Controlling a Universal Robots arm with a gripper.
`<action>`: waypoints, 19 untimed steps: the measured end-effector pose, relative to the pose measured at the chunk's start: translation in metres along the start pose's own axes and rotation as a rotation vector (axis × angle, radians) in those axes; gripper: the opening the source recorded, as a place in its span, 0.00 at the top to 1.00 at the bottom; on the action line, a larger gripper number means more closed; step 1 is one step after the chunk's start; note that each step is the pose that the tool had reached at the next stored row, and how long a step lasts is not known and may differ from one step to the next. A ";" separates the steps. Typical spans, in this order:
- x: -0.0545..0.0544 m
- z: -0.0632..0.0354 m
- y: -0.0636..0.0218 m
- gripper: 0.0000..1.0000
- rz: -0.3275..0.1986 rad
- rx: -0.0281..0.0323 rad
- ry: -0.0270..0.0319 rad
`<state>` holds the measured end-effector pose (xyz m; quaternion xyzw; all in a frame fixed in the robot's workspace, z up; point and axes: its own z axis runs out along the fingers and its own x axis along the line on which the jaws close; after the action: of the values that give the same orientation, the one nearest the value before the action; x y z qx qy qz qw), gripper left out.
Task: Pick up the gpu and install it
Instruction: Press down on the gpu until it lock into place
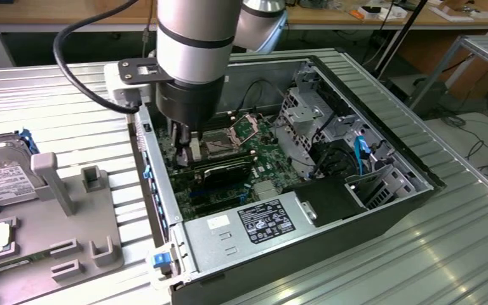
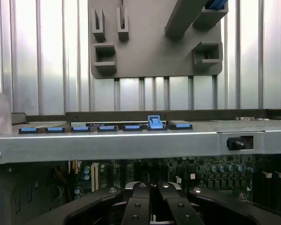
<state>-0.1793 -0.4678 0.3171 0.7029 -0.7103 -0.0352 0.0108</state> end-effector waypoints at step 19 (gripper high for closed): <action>-0.001 0.0028 -0.0096 0.89 0.017 -0.1265 -0.0171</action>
<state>-0.1700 -0.4672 0.3138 0.6945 -0.7126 -0.0859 0.0494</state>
